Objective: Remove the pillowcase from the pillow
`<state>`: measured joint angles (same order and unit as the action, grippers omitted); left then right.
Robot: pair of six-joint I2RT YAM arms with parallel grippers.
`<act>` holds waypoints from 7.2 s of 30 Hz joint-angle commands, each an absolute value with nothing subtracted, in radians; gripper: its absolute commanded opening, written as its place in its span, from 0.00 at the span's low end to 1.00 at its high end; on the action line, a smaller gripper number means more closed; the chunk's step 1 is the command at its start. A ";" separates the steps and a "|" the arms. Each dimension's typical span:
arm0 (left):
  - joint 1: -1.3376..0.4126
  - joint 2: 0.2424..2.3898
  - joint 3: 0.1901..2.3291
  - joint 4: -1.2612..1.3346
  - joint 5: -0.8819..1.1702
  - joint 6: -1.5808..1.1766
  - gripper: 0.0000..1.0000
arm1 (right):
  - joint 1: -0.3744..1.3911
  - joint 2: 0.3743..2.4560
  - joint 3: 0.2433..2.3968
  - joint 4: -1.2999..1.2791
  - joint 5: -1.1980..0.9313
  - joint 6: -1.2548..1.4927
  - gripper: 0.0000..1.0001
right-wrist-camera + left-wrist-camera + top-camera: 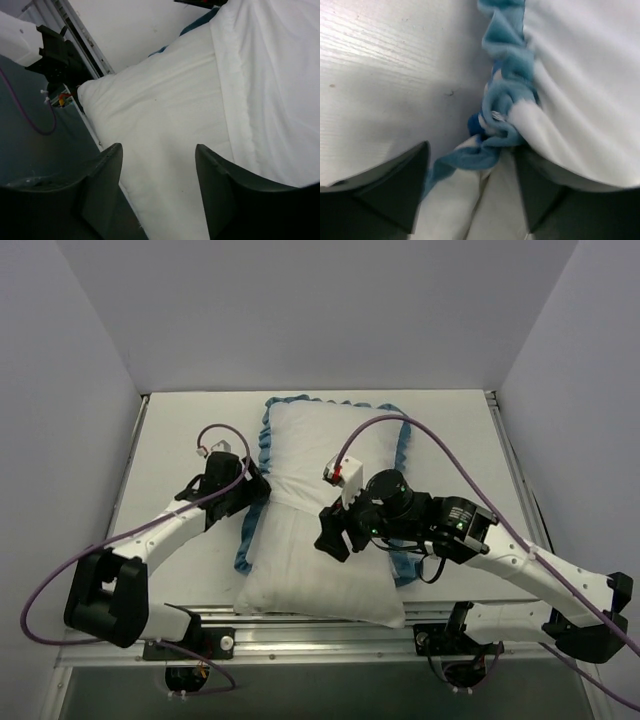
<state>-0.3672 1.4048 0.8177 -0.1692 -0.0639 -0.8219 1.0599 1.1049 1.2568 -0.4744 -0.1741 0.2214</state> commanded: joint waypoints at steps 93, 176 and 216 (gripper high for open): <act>-0.841 1.140 0.969 -0.571 -0.310 -0.690 0.02 | 1.037 1.443 0.850 0.132 0.066 0.512 0.83; -0.374 1.649 1.765 -0.799 0.333 -0.181 0.02 | 0.571 1.338 1.319 -0.187 -0.138 0.255 0.83; -0.500 1.072 1.520 -0.965 0.011 -0.238 0.02 | 0.005 1.552 1.503 -0.288 0.025 0.422 0.00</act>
<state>-0.5587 1.2221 1.5227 -0.8780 0.1028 -0.1940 0.1436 1.5574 1.4403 -0.2913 -0.1802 0.4110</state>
